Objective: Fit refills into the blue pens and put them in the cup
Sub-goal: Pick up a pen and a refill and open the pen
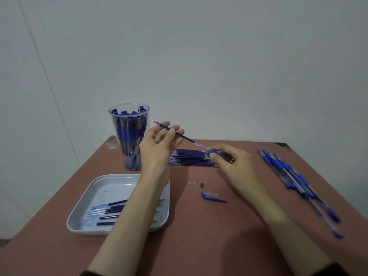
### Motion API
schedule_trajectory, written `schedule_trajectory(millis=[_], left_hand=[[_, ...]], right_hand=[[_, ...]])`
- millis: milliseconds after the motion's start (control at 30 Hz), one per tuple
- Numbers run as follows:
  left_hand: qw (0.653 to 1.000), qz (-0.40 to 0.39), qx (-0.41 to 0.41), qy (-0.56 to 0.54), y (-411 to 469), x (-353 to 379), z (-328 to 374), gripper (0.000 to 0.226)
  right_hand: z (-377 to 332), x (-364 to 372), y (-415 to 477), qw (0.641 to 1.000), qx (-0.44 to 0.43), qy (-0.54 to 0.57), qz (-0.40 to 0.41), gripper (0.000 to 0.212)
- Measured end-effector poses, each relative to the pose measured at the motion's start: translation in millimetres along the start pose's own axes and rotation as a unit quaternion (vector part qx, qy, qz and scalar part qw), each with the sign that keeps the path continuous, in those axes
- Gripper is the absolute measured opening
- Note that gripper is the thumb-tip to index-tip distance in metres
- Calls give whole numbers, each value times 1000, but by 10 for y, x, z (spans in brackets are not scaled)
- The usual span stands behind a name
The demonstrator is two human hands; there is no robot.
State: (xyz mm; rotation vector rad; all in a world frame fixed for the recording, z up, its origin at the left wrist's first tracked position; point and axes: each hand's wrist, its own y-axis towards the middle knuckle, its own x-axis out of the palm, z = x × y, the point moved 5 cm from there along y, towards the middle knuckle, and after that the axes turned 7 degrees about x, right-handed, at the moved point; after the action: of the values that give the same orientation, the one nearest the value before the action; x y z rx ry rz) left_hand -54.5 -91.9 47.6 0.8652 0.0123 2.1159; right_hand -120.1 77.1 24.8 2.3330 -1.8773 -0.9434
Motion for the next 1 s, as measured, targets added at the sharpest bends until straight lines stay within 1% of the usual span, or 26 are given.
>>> schedule_trajectory(millis=[267, 433, 533, 667, 800, 1000], left_hand=[[1000, -1, 2, 18, 8, -15, -20, 16], [999, -13, 12, 41, -21, 17, -25, 13], [999, -13, 18, 40, -9, 21, -21, 13], [999, 10, 29, 18, 30, -32, 22, 12], [1000, 6, 20, 9, 19, -33, 19, 16], [1000, -3, 11, 11, 8, -9, -21, 14]], right_hand=[[-42, -14, -15, 1000, -8, 0, -1, 20], [-28, -19, -3, 1000, -12, -12, 3, 14], [-26, -48, 7, 1000, -13, -8, 11, 16], [-46, -82, 11, 1000, -15, -2, 25, 19], [-19, -57, 16, 1000, -1, -16, 14, 13], [-19, -64, 10, 1000, 11, -22, 17, 11]])
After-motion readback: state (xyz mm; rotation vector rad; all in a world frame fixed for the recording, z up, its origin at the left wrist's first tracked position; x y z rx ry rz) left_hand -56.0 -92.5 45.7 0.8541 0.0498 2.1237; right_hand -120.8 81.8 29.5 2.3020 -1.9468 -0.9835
